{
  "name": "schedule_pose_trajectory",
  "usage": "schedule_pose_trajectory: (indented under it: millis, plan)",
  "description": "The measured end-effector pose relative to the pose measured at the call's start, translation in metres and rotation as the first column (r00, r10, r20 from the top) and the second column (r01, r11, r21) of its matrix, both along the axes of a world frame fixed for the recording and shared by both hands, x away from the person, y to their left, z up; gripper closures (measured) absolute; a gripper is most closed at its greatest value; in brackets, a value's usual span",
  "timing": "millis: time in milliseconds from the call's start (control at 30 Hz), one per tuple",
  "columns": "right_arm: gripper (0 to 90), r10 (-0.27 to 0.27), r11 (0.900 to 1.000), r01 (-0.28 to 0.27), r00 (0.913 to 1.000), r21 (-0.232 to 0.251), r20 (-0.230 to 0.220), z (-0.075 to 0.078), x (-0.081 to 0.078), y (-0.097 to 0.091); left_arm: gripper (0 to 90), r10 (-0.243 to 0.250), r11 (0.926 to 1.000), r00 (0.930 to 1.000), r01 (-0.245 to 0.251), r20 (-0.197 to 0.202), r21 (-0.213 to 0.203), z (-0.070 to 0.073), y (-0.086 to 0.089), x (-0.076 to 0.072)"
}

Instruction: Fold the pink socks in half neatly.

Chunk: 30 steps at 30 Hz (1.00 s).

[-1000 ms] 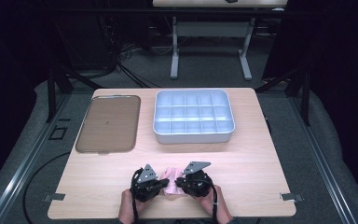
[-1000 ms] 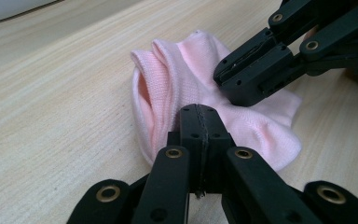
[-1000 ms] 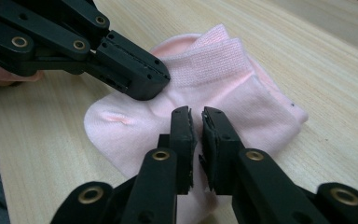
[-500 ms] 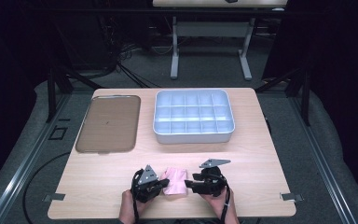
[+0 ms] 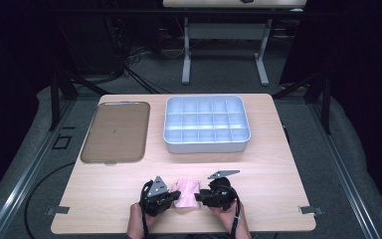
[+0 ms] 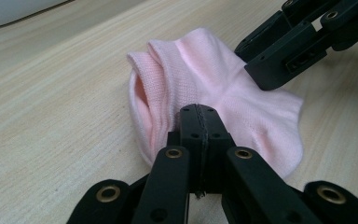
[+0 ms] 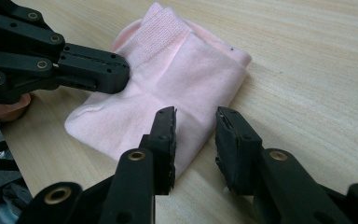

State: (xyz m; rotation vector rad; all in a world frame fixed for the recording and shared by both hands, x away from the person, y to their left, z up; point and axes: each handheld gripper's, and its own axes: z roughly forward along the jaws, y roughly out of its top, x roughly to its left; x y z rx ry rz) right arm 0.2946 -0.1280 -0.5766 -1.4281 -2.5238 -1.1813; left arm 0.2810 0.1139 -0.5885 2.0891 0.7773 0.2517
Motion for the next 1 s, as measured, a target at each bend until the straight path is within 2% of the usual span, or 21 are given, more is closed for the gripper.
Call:
schedule_pose_trajectory:
  millis: [167,233,300,333,433,533,700,833,1000]
  plan:
    - [73.1,0.003,0.9993,-0.004,0.9999,-0.036,-0.011,0.002,0.002,0.004,89.9,0.002,1.0,1.0,-0.002,0.008,0.005,0.0,-0.001,-0.001]
    - [76.4,0.016,0.9977,-0.016,0.9998,-0.066,-0.012,0.004,0.004,0.008,89.9,0.001,0.9999,0.9998,-0.002,0.021,0.016,0.0,-0.001,-0.001]
    - [78.1,0.012,0.9978,-0.013,0.9999,-0.064,-0.011,0.004,0.004,0.009,89.9,0.003,0.9999,0.9998,-0.004,0.018,0.014,0.0,-0.001,-0.002]
    - [81.9,0.016,0.9978,-0.017,0.9998,-0.065,-0.012,0.003,0.004,0.008,89.9,0.007,0.9999,0.9999,-0.007,0.015,0.01,0.0,-0.002,-0.002]
    - [84.9,0.006,0.9995,-0.006,1.0,-0.031,0.001,0.0,0.001,0.005,89.9,0.01,0.9999,0.9998,-0.01,0.016,0.01,0.0,-0.002,-0.002]
    - [85.9,-0.002,0.9998,0.002,1.0,-0.018,0.006,-0.001,-0.001,0.003,89.9,0.011,0.9999,0.9998,-0.011,0.016,0.009,0.0,-0.004,-0.001]
    - [86.3,-0.031,0.9987,0.032,0.9993,-0.041,0.022,0.003,-0.009,-0.009,89.9,-0.002,1.0,0.9999,0.002,0.015,0.008,0.001,-0.021,-0.003]
    - [86.2,-0.059,0.9976,0.06,0.9979,-0.034,0.026,0.009,-0.013,-0.02,89.8,-0.019,0.9995,0.9998,0.018,0.008,0.027,0.003,-0.033,-0.002]
    - [86.2,-0.048,0.9967,0.051,0.9976,-0.063,0.05,0.019,-0.016,-0.022,89.9,-0.022,0.9989,0.9997,0.022,-0.004,0.042,0.005,-0.039,0.001]
